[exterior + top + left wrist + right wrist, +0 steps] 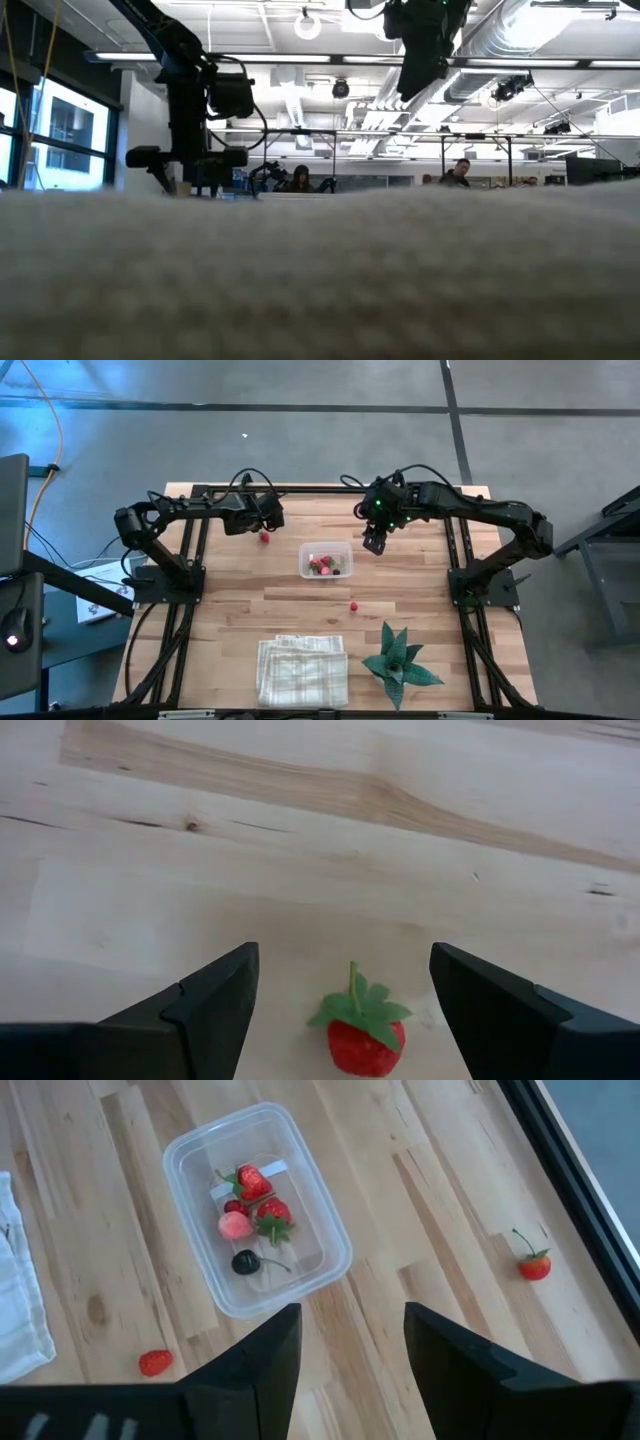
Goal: Pick and placing Produce into tupperware
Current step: Put the red strawberry into the transparent bin
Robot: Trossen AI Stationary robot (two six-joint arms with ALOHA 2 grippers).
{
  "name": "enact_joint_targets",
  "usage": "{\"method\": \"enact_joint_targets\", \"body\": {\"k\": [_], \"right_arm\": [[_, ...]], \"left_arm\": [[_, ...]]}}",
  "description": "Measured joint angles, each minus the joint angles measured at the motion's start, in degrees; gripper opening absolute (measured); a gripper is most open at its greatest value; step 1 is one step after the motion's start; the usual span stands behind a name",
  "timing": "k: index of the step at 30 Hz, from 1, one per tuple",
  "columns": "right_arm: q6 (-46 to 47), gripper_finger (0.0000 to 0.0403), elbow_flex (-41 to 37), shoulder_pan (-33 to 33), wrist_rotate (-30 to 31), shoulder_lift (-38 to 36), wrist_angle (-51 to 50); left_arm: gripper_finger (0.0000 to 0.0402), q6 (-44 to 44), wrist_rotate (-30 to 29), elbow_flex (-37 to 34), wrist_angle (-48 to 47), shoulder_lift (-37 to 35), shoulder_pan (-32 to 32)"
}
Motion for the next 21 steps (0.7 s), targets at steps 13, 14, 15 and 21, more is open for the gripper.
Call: {"method": "enact_joint_targets", "body": {"k": [13,14,15,21], "right_arm": [[0.65,0.0169,0.0,-0.02,0.28,0.02,0.11],[0.89,0.0169,0.0,-0.02,0.28,0.02,0.11],[0.97,0.0169,0.0,-0.02,0.28,0.02,0.11],[1.06,0.0169,0.0,0.0,0.27,0.02,0.09]], "left_arm": [[0.0282,0.59,0.47,0.02,0.18,2.8,-0.2],[0.0282,0.61,0.5,0.02,0.46,3.36,-0.2],[0.0282,0.61,0.7,0.02,1.12,3.86,-0.2],[0.0282,1.66,1.68,0.02,3.54,5.91,-0.2]]}}
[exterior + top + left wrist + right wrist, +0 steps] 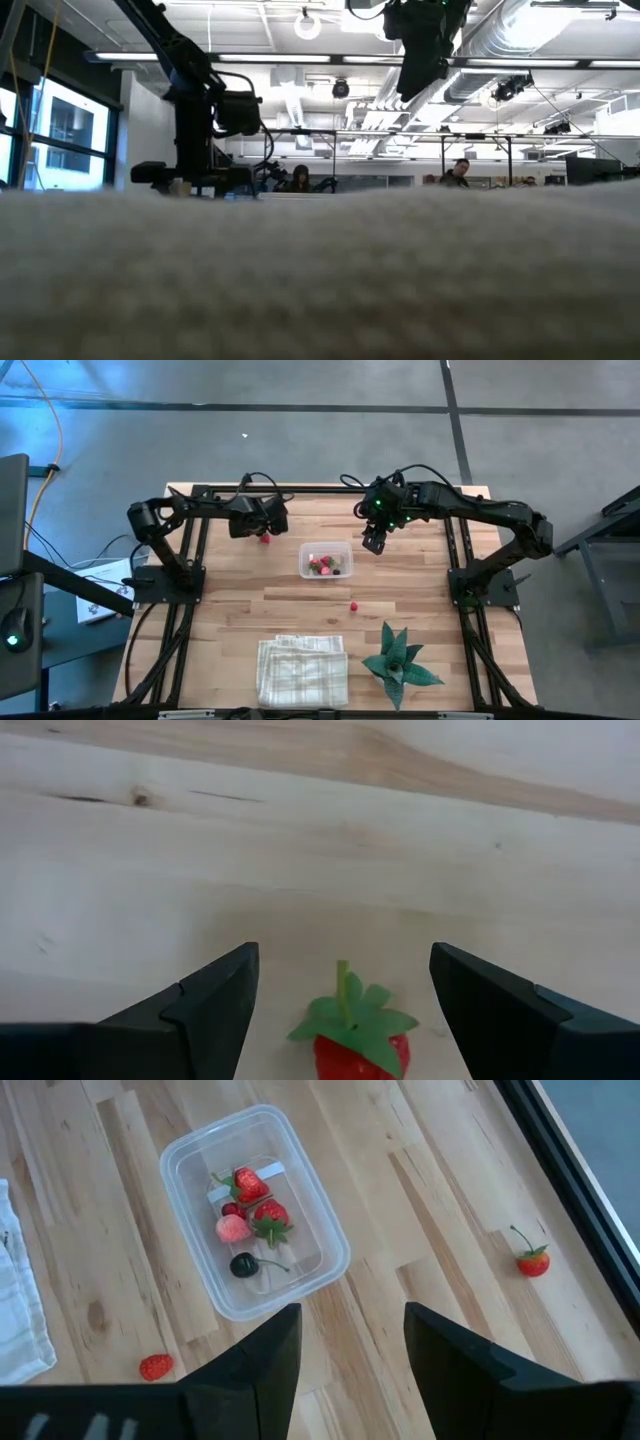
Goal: Pick and placing Produce into tupperware
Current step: Put the red strawberry into the transparent bin
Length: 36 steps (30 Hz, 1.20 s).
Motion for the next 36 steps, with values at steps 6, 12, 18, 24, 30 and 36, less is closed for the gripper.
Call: {"method": "enact_joint_targets", "body": {"k": [6,12,18,24,30,36], "right_arm": [[0.01,0.0169,0.0,0.0,0.01,0.0,-0.02],[0.0,0.0169,0.0,0.0,-0.01,0.0,-0.04],[0.0,0.0169,0.0,0.0,0.01,0.0,-0.04],[-0.01,0.0169,0.0,0.0,0.01,0.0,-0.04],[-0.01,0.0169,0.0,0.0,0.01,0.0,-0.04],[0.01,0.0169,0.0,0.0,0.01,0.0,-0.03]], "left_arm": [[0.0282,0.04,1.36,0.01,0.19,2.03,0.0],[0.0254,0.03,1.32,0.13,1.35,2.94,0.0],[0.0192,0.03,1.0,0.13,2.14,3.05,0.02],[0.0108,0.03,0.92,0.09,2.41,3.09,0.02],[0.0014,2.27,0.95,0.09,3.1,3.16,0.02],[0.0006,3.84,1.03,0.0,4.13,3.16,0.02]]}}
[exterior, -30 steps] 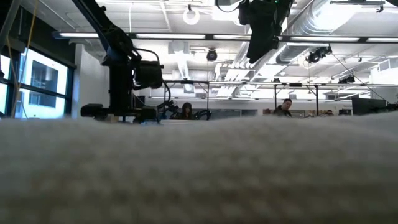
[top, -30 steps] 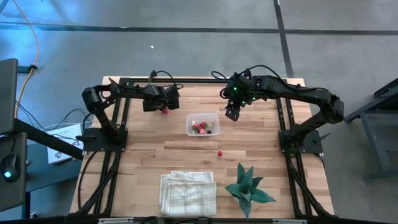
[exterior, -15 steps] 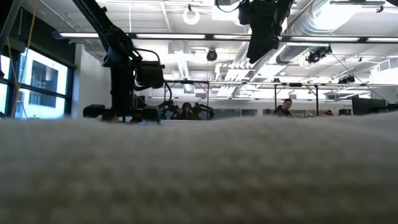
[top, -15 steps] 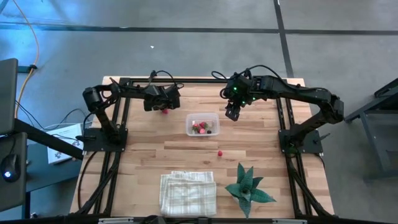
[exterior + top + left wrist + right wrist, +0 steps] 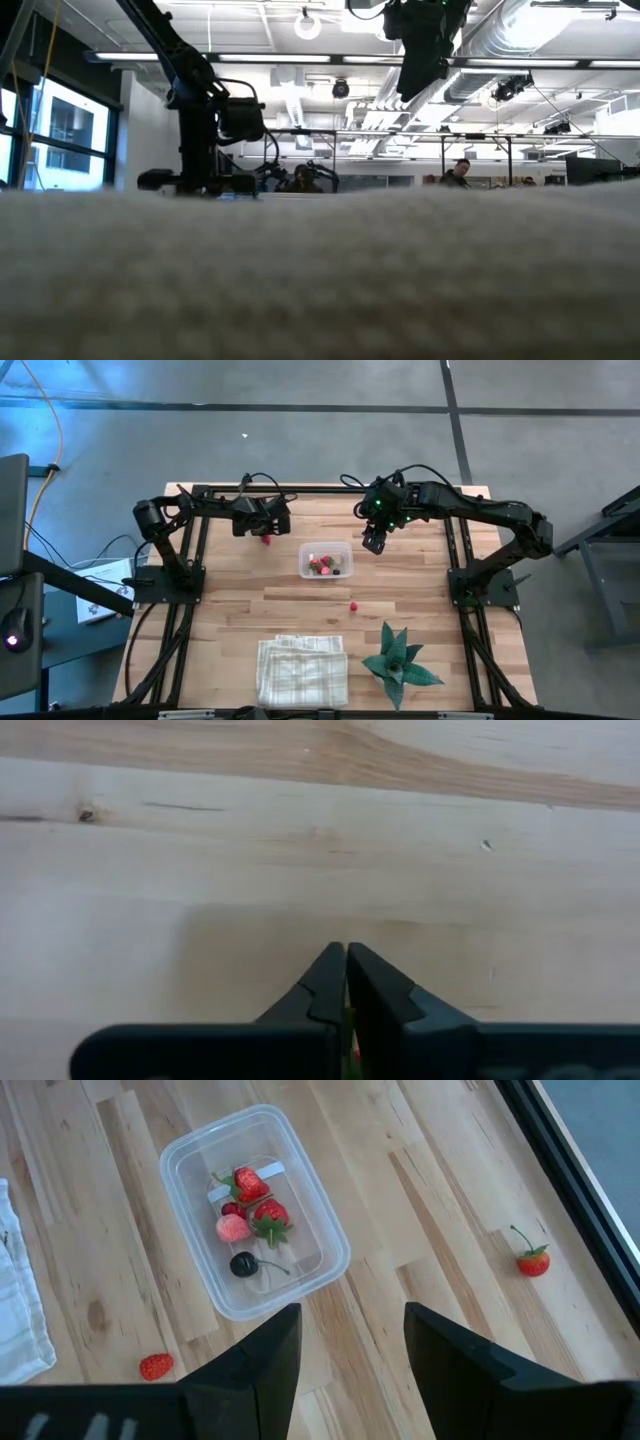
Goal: Pick and placing Produce into tupperware
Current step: Put the red strawberry into the transparent bin
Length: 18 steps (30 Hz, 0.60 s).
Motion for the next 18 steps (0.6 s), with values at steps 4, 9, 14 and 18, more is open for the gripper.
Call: {"method": "enact_joint_targets", "body": {"k": [4,9,14,18], "right_arm": [[0.0,0.0169,0.0,0.0,0.0,0.0,-0.01],[0.5,0.0169,0.0,0.0,0.04,0.0,-0.01],[1.9,0.0169,0.0,0.0,1.66,0.02,-0.03],[3.32,0.0169,0.0,-0.02,2.91,0.02,0.0]], "left_arm": [[0.0003,1.45,0.26,-0.02,1.02,0.02,0.0],[0.0001,5.04,3.48,0.25,1.86,-0.95,-0.42],[0.0001,10.08,4.5,2.84,1.62,-5.15,-2.39],[0.0,13.42,4.55,6.32,1.87,-8.36,-5.44]]}}
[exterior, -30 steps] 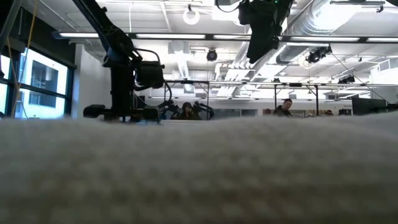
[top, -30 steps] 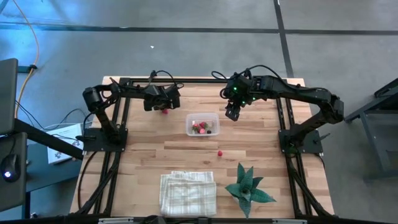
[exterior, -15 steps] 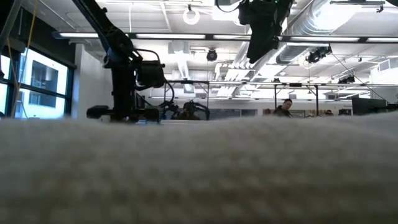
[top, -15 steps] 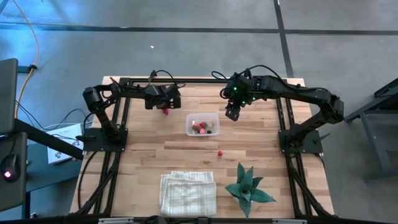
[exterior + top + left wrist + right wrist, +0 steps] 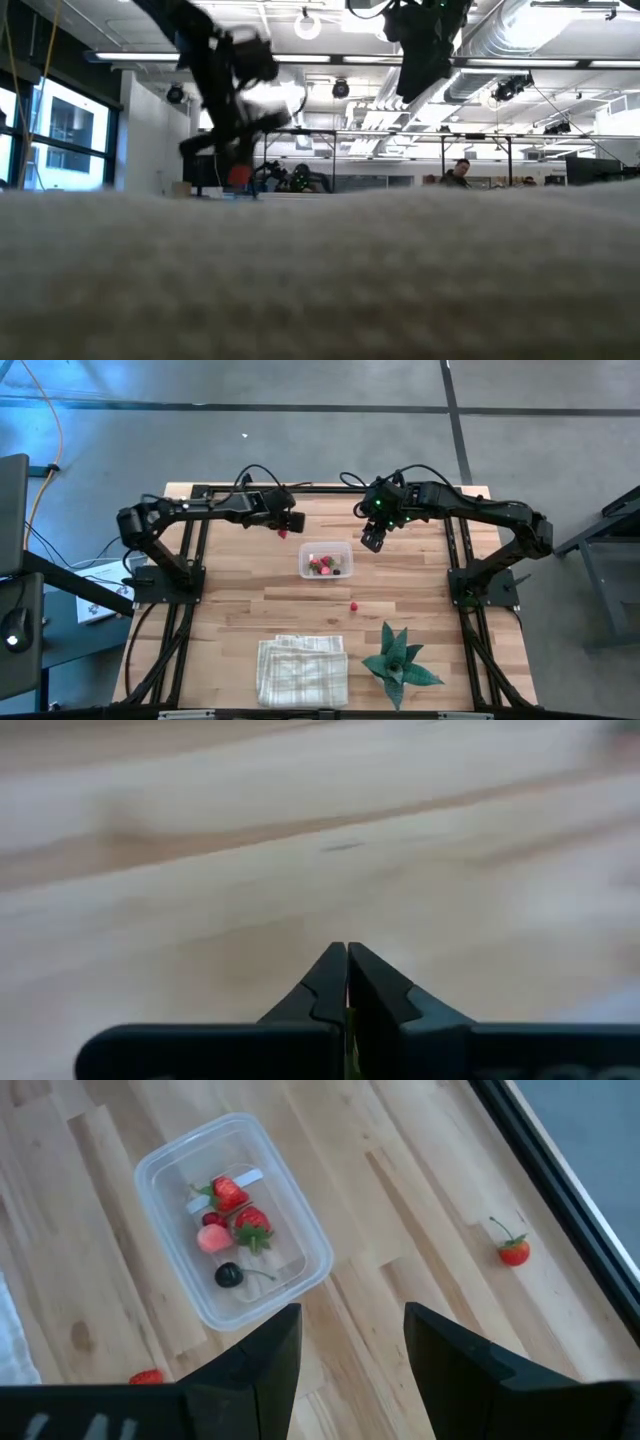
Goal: Pick and placing Produce into tupperware
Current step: Put the red strawberry into the transparent bin
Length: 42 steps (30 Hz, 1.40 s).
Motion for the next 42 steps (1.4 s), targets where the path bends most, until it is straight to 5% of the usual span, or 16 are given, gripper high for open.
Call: {"method": "enact_joint_targets", "body": {"k": [13,27,42], "right_arm": [[5.71,0.0169,0.0,-3.21,0.64,0.0,0.01],[9.91,0.0169,-0.02,-3.72,2.06,-2.18,-0.49],[13.47,0.0169,-0.02,-3.72,2.06,-2.21,-0.6]], "left_arm": [[0.0,6.85,-1.32,9.7,5.06,-0.58,-16.09],[0.0,13.86,3.14,9.69,12.09,9.1,-17.08],[0.0,19.03,3.78,9.67,12.75,9.56,-17.1]]}}
